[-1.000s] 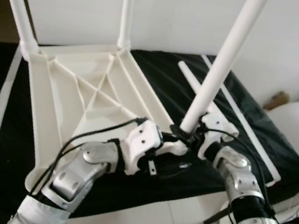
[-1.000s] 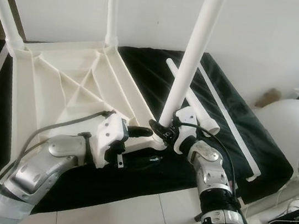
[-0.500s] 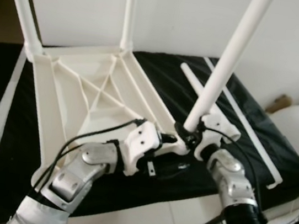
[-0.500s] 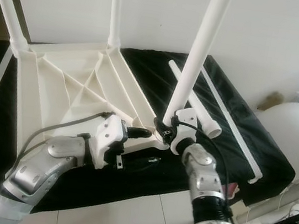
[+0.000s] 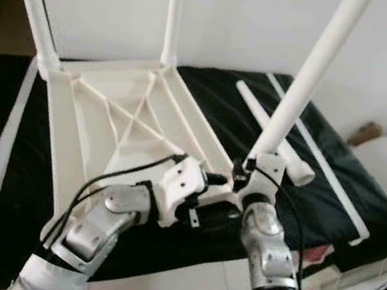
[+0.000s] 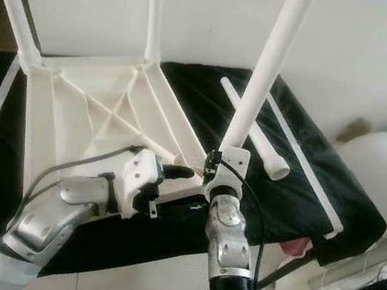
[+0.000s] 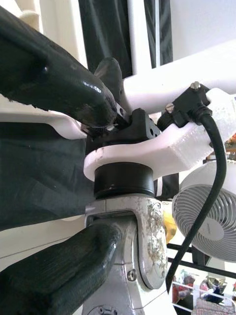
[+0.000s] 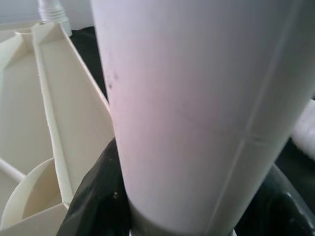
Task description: Building children table
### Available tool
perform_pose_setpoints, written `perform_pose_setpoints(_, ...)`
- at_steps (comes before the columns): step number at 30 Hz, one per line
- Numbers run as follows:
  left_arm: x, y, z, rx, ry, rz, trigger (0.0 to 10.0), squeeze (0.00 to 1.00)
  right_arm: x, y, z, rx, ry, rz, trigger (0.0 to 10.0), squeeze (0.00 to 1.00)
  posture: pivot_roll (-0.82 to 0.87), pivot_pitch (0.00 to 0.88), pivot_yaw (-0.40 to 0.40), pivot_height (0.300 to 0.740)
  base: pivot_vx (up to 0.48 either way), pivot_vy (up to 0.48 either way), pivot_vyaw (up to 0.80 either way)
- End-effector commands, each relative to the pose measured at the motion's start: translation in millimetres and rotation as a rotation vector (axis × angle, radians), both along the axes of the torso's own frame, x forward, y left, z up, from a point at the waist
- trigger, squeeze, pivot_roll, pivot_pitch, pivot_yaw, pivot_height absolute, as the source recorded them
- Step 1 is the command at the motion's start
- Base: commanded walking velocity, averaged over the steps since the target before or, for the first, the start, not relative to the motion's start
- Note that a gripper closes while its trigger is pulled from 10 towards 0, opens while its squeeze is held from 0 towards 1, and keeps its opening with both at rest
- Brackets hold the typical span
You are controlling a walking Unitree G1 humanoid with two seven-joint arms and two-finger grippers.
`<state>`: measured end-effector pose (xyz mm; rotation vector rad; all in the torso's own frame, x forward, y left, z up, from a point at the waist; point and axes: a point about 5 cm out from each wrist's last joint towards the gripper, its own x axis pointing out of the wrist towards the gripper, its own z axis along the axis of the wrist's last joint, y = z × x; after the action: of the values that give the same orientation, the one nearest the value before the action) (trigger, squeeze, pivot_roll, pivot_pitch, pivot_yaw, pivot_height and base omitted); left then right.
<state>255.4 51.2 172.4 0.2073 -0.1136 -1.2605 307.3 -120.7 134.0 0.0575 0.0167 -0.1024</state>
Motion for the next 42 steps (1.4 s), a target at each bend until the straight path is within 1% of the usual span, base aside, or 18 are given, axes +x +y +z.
perform_pose_setpoints(1, -0.4, 0.8, -2, 0.013, -0.006, 0.006, 10.0, 0.0, -8.7, -10.5, -9, -0.021, 0.048, -0.069, 10.0, 0.0, -0.04, 0.0, -0.033, 0.74, 0.0, 0.0, 0.0)
perform_pose_setpoints(5, -1.0, 0.0, -4, 0.018, -0.003, -0.003, 10.0, 0.0, -10.9, -10.4, -8, -0.026, 0.051, -0.062, 10.0, 0.0, -0.05, 0.002, -0.032, 0.74, 0.0, 0.0, 0.0)
perform_pose_setpoints(9, -0.3, -1.7, -3, 0.013, -0.003, -0.005, 10.0, 0.0, -11.4, -13.1, -8, -0.023, 0.053, -0.09, 10.0, 0.0, -0.05, 0.003, -0.032, 0.74, 0.0, 0.0, 0.0)
perform_pose_setpoints(11, -0.4, -1.7, -3, 0.013, -0.005, -0.005, 10.0, 0.0, -11.1, -15.3, -6, -0.031, 0.038, -0.103, 10.0, 0.0, -0.05, 0.003, -0.032, 0.74, 0.0, 0.0, 0.0)
perform_pose_setpoints(15, -1.5, -2.6, -2, 0.009, -0.005, -0.007, 10.0, 0.0, -10.8, -20.5, -2, -0.028, 0.004, -0.08, 10.0, 0.0, -0.05, 0.007, -0.027, 0.74, 0.0, 0.0, 0.0)
perform_pose_setpoints(16, -2.0, -3.0, -3, 0.008, -0.006, -0.008, 10.0, 0.0, -10.2, -23.7, 0, -0.033, -0.005, -0.07, 10.0, 0.47, -0.05, 0.008, -0.026, 0.74, 0.0, 0.0, 0.0)
perform_pose_setpoints(17, -2.2, -3.3, -3, 0.008, -0.006, -0.009, 10.0, 0.0, -9.7, -26.1, 1, -0.037, -0.011, -0.063, 10.0, 0.47, -0.05, 0.008, -0.026, 0.74, 0.0, 0.0, 0.0)
perform_pose_setpoints(18, -2.7, -3.6, -3, 0.009, -0.009, -0.011, 10.0, 0.0, -8.7, -29.3, 4, -0.039, -0.024, -0.047, 10.0, 1.0, -0.05, 0.009, -0.026, 0.74, 0.0, 0.0, 0.0)
perform_pose_setpoints(20, -2.9, -3.6, -3, 0.01, -0.011, -0.012, 10.0, 0.0, -8.4, -30.1, 5, -0.036, -0.03, -0.038, 10.0, 1.0, -0.05, 0.011, -0.028, 0.74, 0.0, 0.0, 0.0)
perform_pose_setpoints(22, -3.0, -2.4, -3, 0.011, -0.012, -0.01, 10.0, 0.0, -6.8, -34.9, 12, -0.035, -0.062, 0.002, 10.0, 1.0, -0.06, 0.014, -0.028, 0.74, 0.0, 0.0, 0.0)
perform_pose_setpoints(28, -2.2, -1.5, -2, 0.011, -0.016, -0.004, 10.0, 0.0, -4.6, -37.1, 17, -0.027, -0.073, 0.085, 10.0, 1.0, -0.05, 0.021, -0.03, 0.74, 0.0, 0.0, 0.0)
perform_pose_setpoints(29, -2.1, -1.5, -2, 0.011, -0.018, -0.002, 10.0, 0.0, -4.2, -37.8, 17, -0.026, -0.074, 0.108, 10.0, 0.0, -0.05, 0.024, -0.029, 0.74, 0.0, 0.0, 0.0)
perform_pose_setpoints(31, -1.7, -1.4, -2, 0.011, -0.02, 0.001, 10.0, 0.0, -3.7, -38.6, 17, -0.022, -0.072, 0.137, 10.0, 0.0, -0.05, 0.024, -0.029, 0.74, 0.0, 0.0, 0.0)
perform_pose_setpoints(34, -0.6, -1.4, -1, 0.008, -0.037, 0.015, 10.0, 0.0, -1.8, -39.0, 17, -0.039, -0.08, 0.285, 10.0, 0.0, -0.05, 0.028, -0.03, 0.74, 0.0, 0.0, 0.0)
perform_pose_setpoints(35, -0.4, -1.3, -1, 0.008, -0.042, 0.019, 10.0, 0.0, -1.4, -39.1, 16, -0.043, -0.08, 0.314, 10.0, 0.0, -0.05, 0.028, -0.03, 0.74, 0.0, 0.0, 0.0)
perform_pose_setpoints(38, -0.7, -2.0, -2, 0.005, -0.036, 0.017, 10.0, 0.0, 0.8, -43.5, 13, -0.097, -0.066, 0.397, 10.0, 0.0, -0.05, 0.029, -0.03, 0.74, 0.0, 0.0, 0.0)
perform_pose_setpoints(39, -0.7, -2.0, -2, 0.005, -0.036, 0.017, 10.0, 0.0, 0.8, -43.5, 13, -0.097, -0.066, 0.397, 10.0, 0.0, -0.05, 0.029, -0.03, 0.74, 0.0, 0.0, 0.0)
perform_pose_setpoints(42, 3.0, -1.0, 0, 0.003, -0.067, 0.056, 10.0, 0.0, 4.5, -49.4, 11, -0.185, -0.049, 0.499, 10.0, 0.0, -0.05, 0.027, -0.033, 0.74, 0.0, 0.0, 0.0)
